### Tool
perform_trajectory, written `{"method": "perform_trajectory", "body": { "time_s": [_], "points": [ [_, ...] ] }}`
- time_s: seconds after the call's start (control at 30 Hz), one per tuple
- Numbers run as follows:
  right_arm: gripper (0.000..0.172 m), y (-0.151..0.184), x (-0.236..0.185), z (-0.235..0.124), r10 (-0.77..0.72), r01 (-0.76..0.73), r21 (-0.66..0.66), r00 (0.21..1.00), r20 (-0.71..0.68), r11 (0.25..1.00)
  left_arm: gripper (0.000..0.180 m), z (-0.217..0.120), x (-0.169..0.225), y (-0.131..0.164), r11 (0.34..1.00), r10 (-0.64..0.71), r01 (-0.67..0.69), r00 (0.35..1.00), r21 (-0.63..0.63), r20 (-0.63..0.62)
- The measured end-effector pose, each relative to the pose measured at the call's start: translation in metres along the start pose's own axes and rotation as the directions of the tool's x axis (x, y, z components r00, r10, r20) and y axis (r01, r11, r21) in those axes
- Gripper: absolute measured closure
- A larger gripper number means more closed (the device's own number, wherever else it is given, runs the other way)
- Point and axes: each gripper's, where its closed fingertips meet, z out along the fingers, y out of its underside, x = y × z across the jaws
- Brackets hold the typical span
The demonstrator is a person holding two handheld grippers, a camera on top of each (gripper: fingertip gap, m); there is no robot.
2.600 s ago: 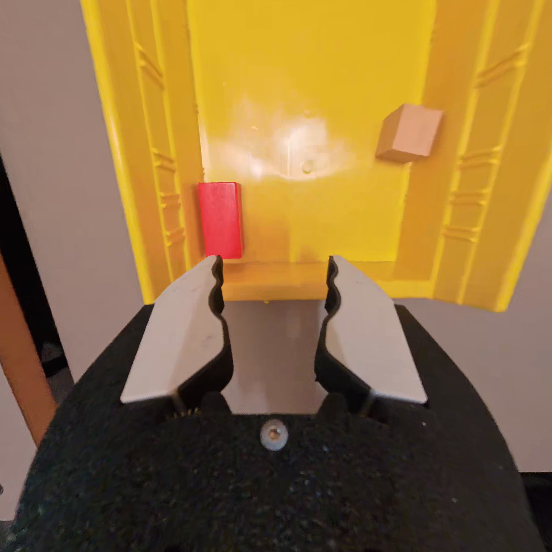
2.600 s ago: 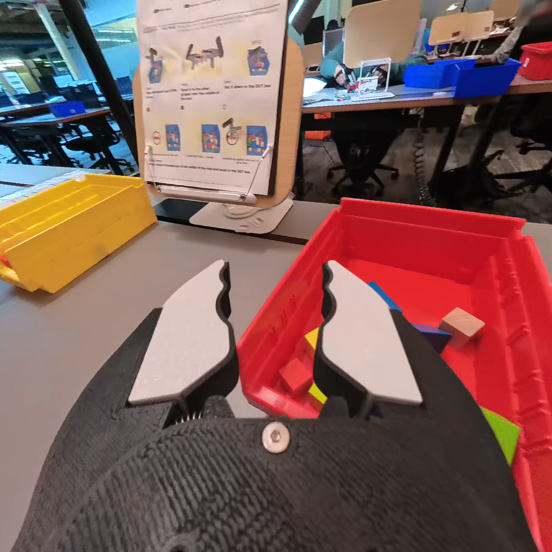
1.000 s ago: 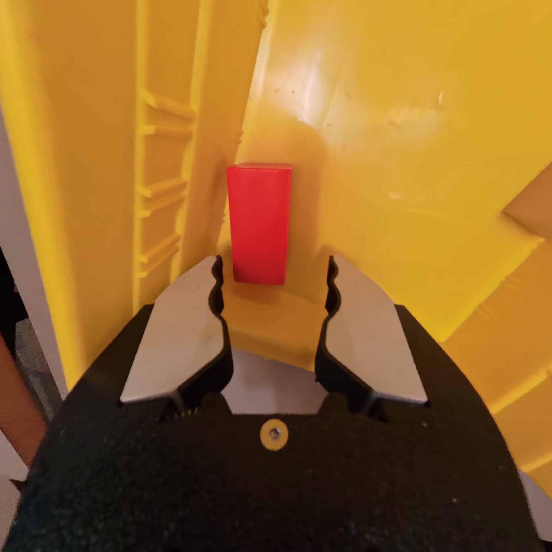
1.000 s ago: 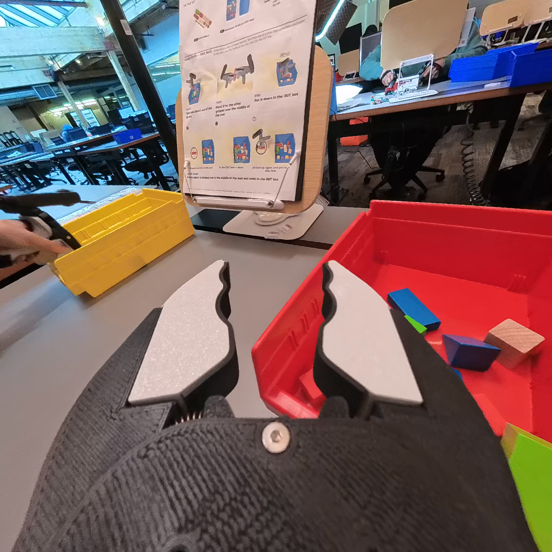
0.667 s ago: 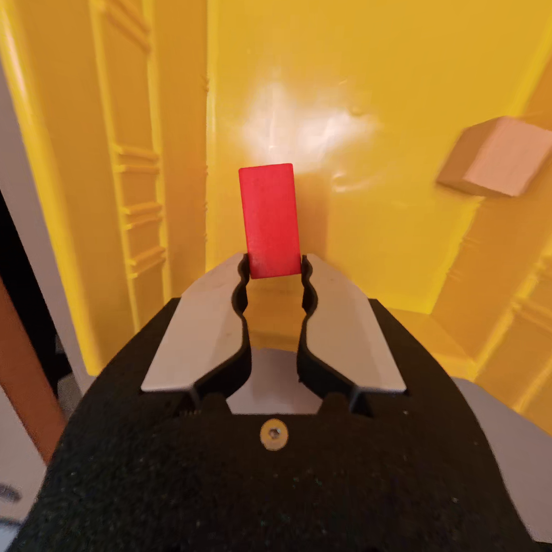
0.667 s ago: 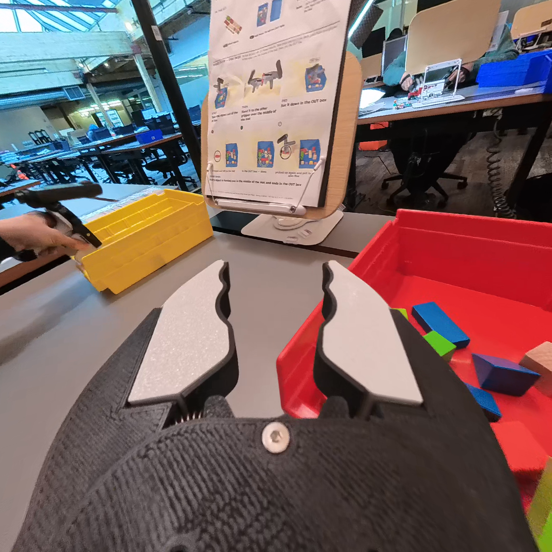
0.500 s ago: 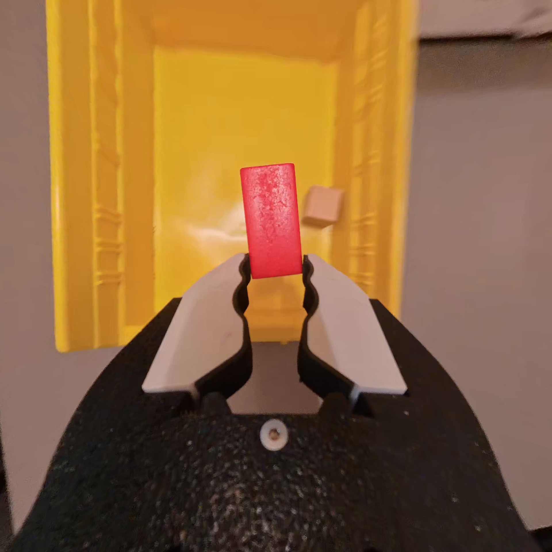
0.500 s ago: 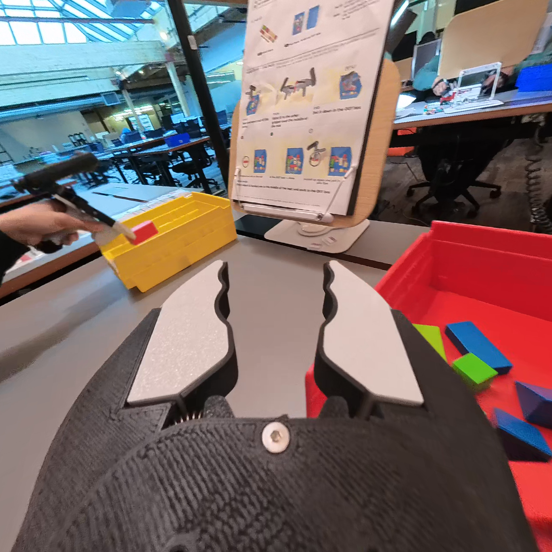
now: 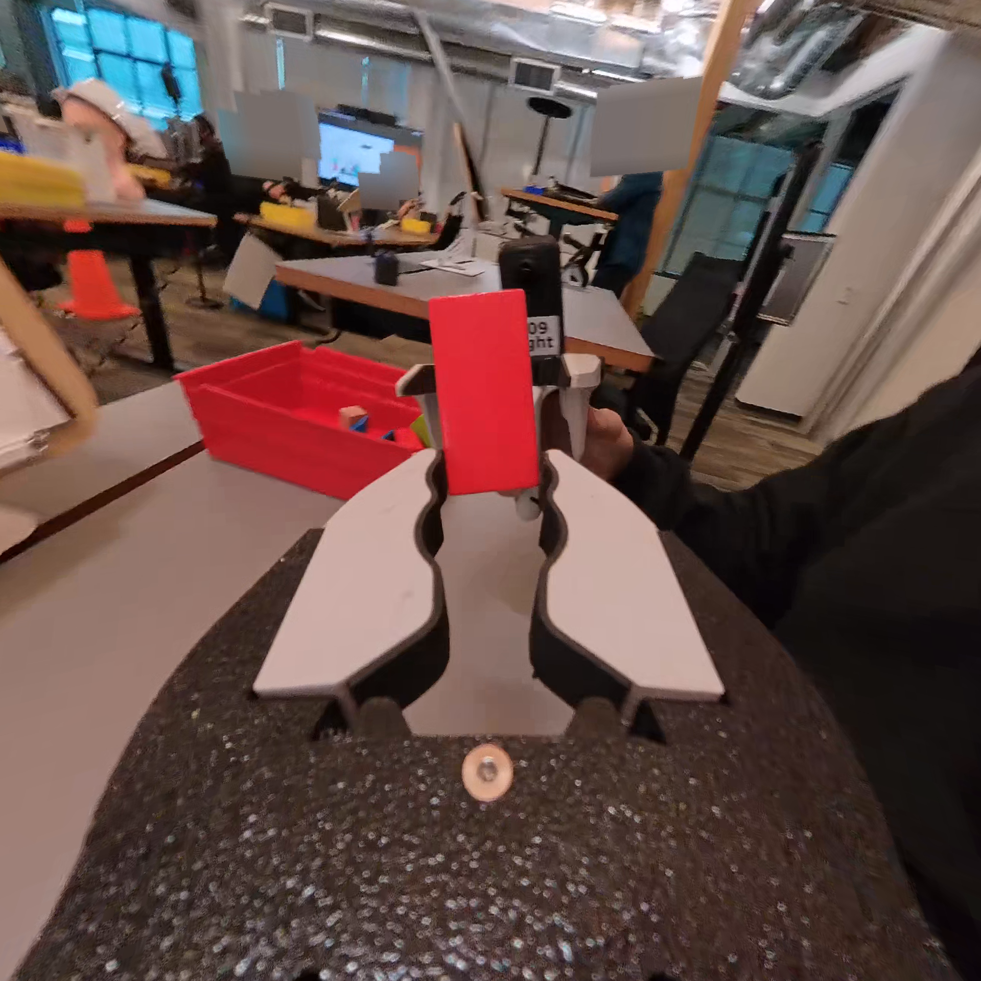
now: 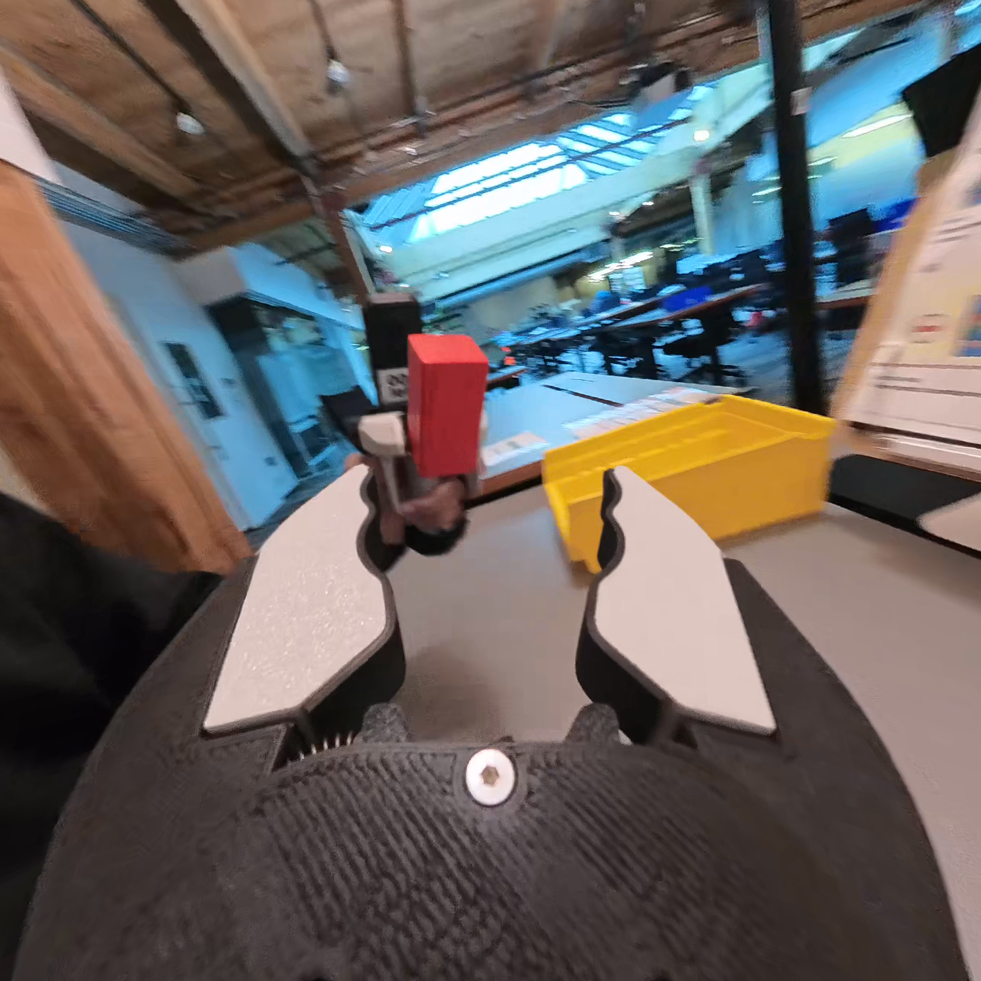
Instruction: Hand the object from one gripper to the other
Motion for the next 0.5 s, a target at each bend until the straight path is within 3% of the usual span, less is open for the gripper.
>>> {"method": "perform_trajectory", "body": {
  "time_s": [0.13, 0.3, 0.37, 0.5],
  "points": [
    [0.093, -0.002, -0.032, 0.014, 0.007, -0.01, 0.02, 0.993, 0.121, 1.0, 0.148, 0.024, 0.024, 0.007, 0.997, 0.059, -0.056, 0.995, 0.048, -0.08],
    [0.116, -0.002, -0.042, 0.015, -0.05, 0.048, 0.018, 0.989, 0.142, 0.999, 0.148, 0.04, 0.032, 0.014, 0.997, 0.08, -0.079, 0.993, 0.017, -0.083],
    [0.136, -0.003, -0.045, 0.013, -0.07, 0.068, 0.021, 0.984, 0.162, 0.997, 0.148, 0.042, 0.033, 0.015, 0.997, 0.079, -0.079, 0.994, 0.011, -0.081],
    [0.136, -0.004, -0.042, 0.012, -0.096, 0.096, 0.01, 0.987, 0.127, 0.995, 0.149, 0.045, 0.03, 0.015, 0.997, 0.07, -0.068, 0.996, 0.026, -0.059]
  ]
}}
